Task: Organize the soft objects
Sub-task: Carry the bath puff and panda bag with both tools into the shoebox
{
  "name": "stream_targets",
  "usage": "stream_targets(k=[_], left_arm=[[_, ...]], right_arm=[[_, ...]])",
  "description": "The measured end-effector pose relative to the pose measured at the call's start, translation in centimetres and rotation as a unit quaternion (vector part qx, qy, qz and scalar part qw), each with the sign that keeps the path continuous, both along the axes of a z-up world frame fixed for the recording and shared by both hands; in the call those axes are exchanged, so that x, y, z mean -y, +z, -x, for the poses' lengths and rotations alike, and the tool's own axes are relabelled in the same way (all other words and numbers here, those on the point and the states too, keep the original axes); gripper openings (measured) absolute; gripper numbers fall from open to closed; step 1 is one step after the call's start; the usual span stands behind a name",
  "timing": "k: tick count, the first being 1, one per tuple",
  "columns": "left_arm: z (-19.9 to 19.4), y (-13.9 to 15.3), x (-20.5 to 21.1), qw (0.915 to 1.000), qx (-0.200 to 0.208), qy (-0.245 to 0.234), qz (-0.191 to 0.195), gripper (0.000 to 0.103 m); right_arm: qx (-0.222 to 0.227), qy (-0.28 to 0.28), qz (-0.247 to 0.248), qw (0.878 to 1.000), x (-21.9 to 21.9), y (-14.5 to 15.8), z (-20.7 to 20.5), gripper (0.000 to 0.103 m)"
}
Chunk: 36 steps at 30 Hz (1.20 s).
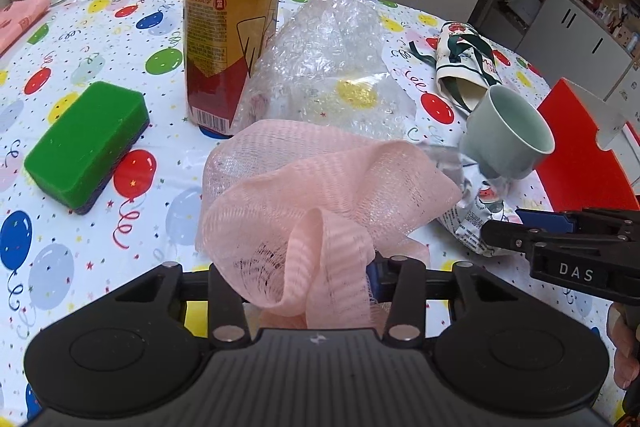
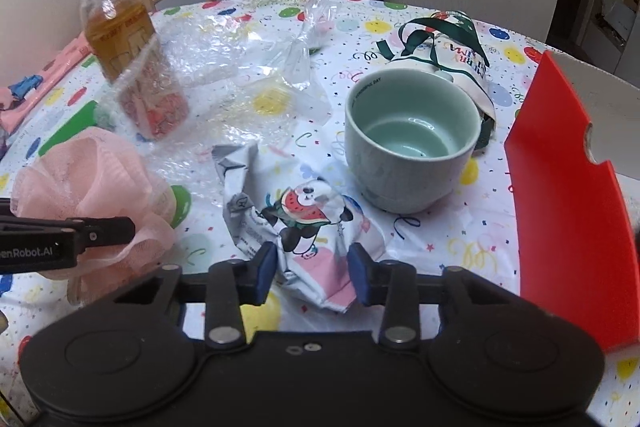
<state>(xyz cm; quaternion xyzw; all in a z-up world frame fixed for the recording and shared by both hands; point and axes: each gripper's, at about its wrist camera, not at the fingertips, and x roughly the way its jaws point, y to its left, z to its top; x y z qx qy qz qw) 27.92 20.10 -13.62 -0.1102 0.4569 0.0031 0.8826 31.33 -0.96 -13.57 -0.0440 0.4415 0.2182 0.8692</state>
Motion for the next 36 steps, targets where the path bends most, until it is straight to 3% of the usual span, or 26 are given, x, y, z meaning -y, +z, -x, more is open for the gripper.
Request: stream_targets(k=[8,18,36], left_arm=[[1.6,1.8,0.7,0.9998,0.011,-0.002,0.014,0.041],[3.2,4.7,3.5,0.999,0.035,-0.019,0.019,0.041],[1.1,11.4,14.8,0.9889,0.096,-0.114,0.003,0.041]], right_arm=[[0.016,0.005,-0.023,1.0,1.6,2.0,2.2,0.027],[0.05,0.022,-0.057,0.997,4.4,5.5,5.1,0.026],[0.122,-0.047,-0.079,0.988,16.0,11.2,4.7,0.026]])
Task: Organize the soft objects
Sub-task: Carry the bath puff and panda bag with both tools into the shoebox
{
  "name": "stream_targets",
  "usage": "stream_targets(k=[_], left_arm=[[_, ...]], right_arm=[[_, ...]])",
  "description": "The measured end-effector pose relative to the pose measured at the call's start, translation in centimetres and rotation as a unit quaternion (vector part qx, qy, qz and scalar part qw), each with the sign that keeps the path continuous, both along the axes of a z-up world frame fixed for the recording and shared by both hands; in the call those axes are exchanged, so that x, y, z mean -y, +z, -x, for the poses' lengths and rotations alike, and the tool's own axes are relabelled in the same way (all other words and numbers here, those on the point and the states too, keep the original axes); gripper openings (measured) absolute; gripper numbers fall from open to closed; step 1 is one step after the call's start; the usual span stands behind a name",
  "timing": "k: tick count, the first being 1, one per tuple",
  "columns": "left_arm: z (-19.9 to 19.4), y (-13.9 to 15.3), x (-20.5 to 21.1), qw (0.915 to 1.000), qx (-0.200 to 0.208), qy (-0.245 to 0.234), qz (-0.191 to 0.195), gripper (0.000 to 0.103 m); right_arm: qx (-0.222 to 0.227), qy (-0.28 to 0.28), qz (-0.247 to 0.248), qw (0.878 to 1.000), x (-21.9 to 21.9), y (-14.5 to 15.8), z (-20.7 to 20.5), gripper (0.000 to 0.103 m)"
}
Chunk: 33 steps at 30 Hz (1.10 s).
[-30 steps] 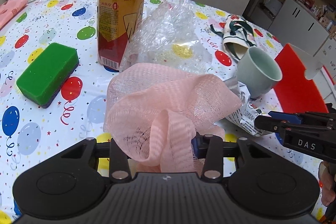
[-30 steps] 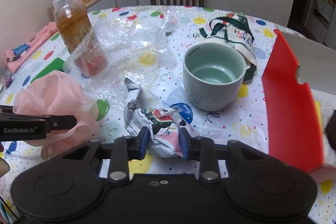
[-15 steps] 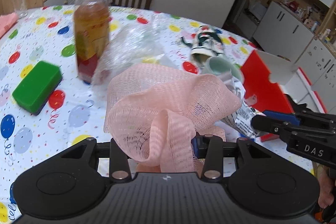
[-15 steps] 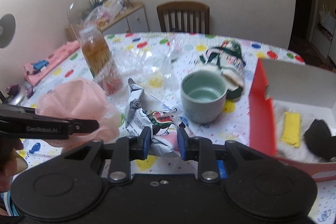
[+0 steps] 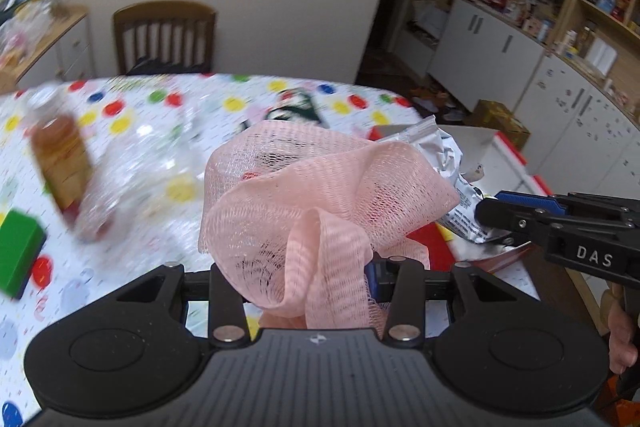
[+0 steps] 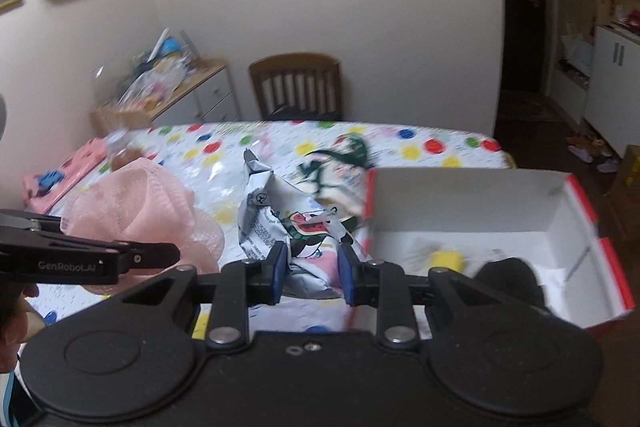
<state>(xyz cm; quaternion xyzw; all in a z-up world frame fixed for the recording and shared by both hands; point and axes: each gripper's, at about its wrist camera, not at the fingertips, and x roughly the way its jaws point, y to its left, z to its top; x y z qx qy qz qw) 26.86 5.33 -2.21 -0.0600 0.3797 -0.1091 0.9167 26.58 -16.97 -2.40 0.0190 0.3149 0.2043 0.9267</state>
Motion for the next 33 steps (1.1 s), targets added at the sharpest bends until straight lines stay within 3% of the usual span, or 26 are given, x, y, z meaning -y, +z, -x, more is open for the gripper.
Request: stream_targets(k=[16,26,33], left_arm=[[-4.7,0.9,13.0,0.9951,0.012,-0.086,-0.047,0.041],[-7.9,-0.6,18.8,0.9921,-0.001,-0.097,-0.08,0.041],[-10.9,-2.7,21.4,0.9902,-0.026,-0.09,-0.103,0.041]], right_arm=[[0.016,-0.072,0.006,0.997,10.8,-0.4,-2.1,0.026],[-0.003,-0.102,0.023,0.994,15.5,-2.5,-4.7,0.027],[-0.017,-0.1,0.04,0.994,16.5,-4.2,-7.4,0.027]])
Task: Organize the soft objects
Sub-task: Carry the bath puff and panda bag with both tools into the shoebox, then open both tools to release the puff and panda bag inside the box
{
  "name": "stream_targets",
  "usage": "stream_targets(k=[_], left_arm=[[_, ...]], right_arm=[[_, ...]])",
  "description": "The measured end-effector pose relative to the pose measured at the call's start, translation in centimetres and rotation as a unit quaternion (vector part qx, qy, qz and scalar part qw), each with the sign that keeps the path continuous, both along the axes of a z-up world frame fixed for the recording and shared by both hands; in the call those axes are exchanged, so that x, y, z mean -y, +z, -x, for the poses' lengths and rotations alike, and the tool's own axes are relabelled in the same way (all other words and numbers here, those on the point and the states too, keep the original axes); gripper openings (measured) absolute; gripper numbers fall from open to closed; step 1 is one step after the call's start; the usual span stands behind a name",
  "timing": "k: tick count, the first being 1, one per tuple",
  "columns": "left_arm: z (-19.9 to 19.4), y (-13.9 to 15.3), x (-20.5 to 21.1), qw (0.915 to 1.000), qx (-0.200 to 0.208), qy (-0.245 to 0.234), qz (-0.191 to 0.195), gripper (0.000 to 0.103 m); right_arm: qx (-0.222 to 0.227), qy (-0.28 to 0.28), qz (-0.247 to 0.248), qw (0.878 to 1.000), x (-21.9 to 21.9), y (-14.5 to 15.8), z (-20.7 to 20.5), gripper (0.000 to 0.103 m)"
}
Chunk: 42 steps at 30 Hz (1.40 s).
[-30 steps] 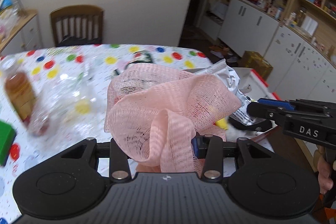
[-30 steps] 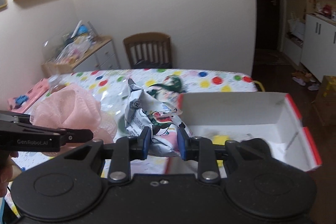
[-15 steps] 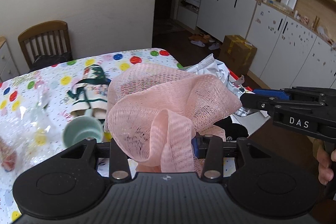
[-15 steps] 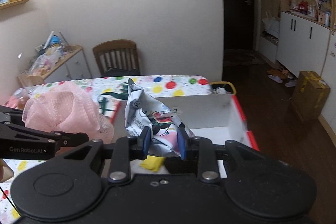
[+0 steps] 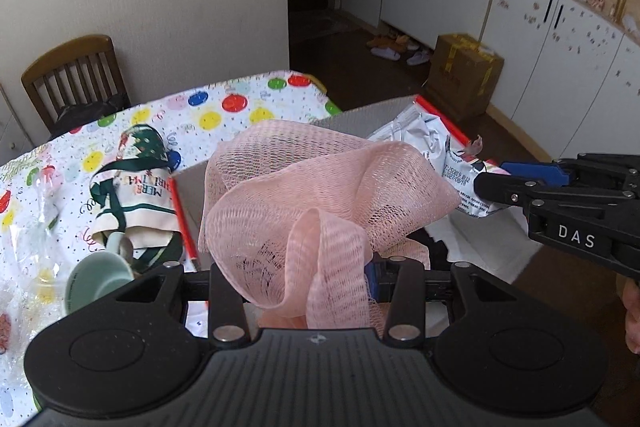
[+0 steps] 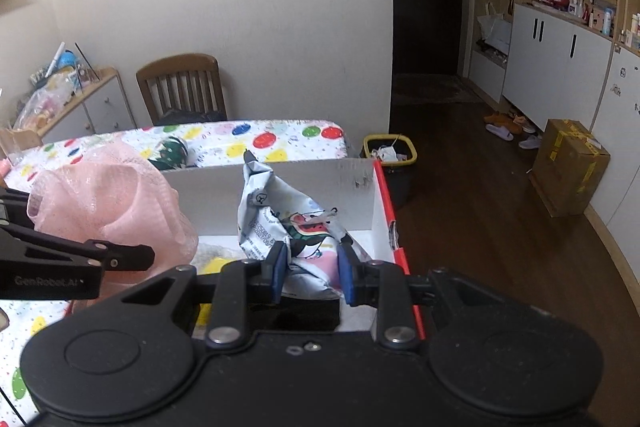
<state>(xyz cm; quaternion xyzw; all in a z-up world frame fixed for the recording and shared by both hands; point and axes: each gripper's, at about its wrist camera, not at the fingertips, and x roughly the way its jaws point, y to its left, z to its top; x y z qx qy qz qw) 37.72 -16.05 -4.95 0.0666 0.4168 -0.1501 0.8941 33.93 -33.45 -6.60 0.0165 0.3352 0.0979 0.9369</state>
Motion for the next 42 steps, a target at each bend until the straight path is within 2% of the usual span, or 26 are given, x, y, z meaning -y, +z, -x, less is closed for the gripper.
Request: stream_targets(k=[10,20,29,36,40,42], left_arm=[[-3.1,-3.6,1.8,0.9983,-0.035,0.019,-0.042,0.041],[-4.5,-5.3,2.6,0.9965,-0.059,0.022,-0.056,0.041],[-4.9,-6.6,2.5,0.995,-0.082,0.026,-0.05,0.042],[-5.0,-6.8,2.4,0.9952,-0.083,0.028,-0.042,0.049],[-5.0,-6.4,2.2,0.9956,-0.08,0.033,-0.036,0.059],[-4.9,-6.2,2.1,0.9958,-0.077,0.035,-0.035,0.061]], right_arm=[[-0.027,0.014,0.027,0.999,-0.6,-2.8,-2.9,0.027],[-0.051,0.031,0.034,0.998,-0.9,-4.3,-4.0,0.027],[-0.078,0.052,0.052,0.994,-1.9,-5.9,-4.0,0.027],[-0.093,0.059,0.042,0.993,-1.6,-6.3,-4.2,0.029],[-0.091,0.061,0.031,0.994,-1.3,-6.1,-4.0,0.03],[-0.089,0.06,0.027,0.994,-1.1,-6.0,-3.8,0.032]])
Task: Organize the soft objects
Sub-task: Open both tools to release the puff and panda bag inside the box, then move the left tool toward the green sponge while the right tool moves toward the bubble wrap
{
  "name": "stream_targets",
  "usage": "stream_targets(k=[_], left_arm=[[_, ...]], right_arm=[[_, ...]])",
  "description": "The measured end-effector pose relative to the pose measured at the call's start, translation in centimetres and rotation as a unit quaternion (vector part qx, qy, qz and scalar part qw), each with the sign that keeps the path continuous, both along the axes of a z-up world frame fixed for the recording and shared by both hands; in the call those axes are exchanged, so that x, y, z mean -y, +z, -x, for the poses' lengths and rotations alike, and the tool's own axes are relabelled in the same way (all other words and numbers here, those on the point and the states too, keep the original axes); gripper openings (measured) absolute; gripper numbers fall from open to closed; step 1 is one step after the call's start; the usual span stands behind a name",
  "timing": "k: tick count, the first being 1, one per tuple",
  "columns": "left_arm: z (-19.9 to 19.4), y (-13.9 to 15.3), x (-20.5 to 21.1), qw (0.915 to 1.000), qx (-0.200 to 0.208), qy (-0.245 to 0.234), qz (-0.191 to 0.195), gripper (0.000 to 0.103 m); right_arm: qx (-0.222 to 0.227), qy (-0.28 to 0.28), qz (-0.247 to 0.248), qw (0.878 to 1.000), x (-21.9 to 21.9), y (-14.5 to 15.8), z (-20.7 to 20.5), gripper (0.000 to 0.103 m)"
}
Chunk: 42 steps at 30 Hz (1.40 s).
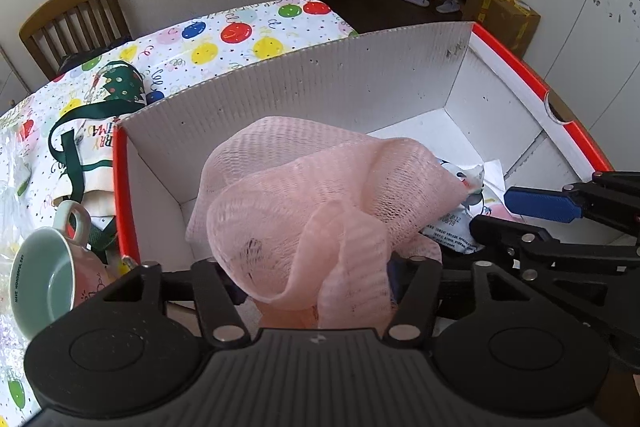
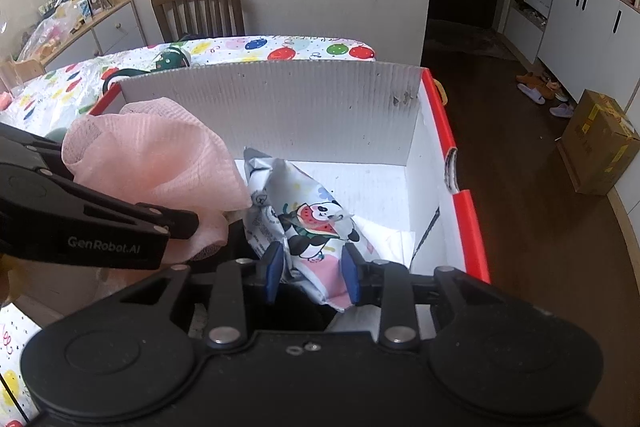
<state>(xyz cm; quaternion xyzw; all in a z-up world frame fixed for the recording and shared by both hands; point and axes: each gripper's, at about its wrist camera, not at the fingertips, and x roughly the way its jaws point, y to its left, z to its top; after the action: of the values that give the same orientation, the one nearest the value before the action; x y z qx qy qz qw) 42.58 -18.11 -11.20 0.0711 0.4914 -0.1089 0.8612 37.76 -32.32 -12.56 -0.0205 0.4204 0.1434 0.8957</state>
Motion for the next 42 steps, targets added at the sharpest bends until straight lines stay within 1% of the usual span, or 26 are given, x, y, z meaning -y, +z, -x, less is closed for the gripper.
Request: stream_targets(k=[2,4,5,7,9,17,20,25,28,30,33,36,37,39,42], left_arm=[[0.1,0.2,-0.1,1.0,0.001,0.001,0.002,0.062],[0.3,0.4,-0.3,1.0,0.004,0.004,0.003,0.066],[0.4,0.6,-0.4,1.0,0.006,0.004,0.004,0.067],[0.6,1.0,-0.4,0.9999,0.01,0.003,0.006,0.074],[0.9,1.2,-0.5,0.9999,0.012,0.004,0.004,0.077],[2.4,2.7,-0.8,0.9995,0.03,0.0,0.005,0.077],[3.3,3.5,-1.0,0.9992,0.04,-0.001,0.006,0.077],[4.8,5.3,-1.6,0.998,0.058,0.0,0.022,0.077],[5.7,6.3,-2.2,0.9971,0.071,0.0,0.029,0.077],[6.4,6.9,-2.7,0.9963,0.078,0.001,0.035,0.077],[7.3,7.8,-3.6,0.995,0.089,0.005,0.046,0.077],[8.4,8.7,-4.7,0.9933,0.101,0.008,0.055,0.084],[8.7,9.0,-5.1,0.9926,0.106,0.01,0.058,0.084],[9.4,9.5,-5.9,0.9915,0.111,0.014,0.065,0.084],[10.3,10.2,-6.9,0.9905,0.117,0.014,0.072,0.085]], right_arm=[[0.001,0.001,-0.002,1.0,0.1,0.2,0.1,0.033],[0.002,0.0,-0.004,1.0,0.4,0.5,0.3,0.034],[0.004,0.0,-0.006,1.0,0.5,0.6,0.4,0.036],[0.007,-0.002,-0.01,1.0,0.8,0.9,0.6,0.039],[0.01,-0.004,-0.015,1.0,1.0,1.2,0.8,0.044],[0.024,-0.002,-0.032,0.999,1.9,2.8,2.1,0.055],[0.03,-0.002,-0.04,0.999,2.1,3.6,2.8,0.064],[0.036,0.002,-0.046,0.998,2.1,4.7,3.8,0.07],[0.043,0.006,-0.049,0.998,1.8,5.5,4.4,0.075],[0.047,0.01,-0.054,0.997,1.6,6.1,4.8,0.081],[0.055,0.018,-0.057,0.997,1.1,6.9,5.6,0.085],[0.064,0.027,-0.06,0.996,0.6,7.8,6.3,0.088],[0.067,0.03,-0.061,0.995,0.4,8.1,6.5,0.089],[0.074,0.036,-0.061,0.995,-0.1,8.8,7.0,0.094],[0.085,0.04,-0.062,0.994,-0.9,9.4,7.6,0.098]])
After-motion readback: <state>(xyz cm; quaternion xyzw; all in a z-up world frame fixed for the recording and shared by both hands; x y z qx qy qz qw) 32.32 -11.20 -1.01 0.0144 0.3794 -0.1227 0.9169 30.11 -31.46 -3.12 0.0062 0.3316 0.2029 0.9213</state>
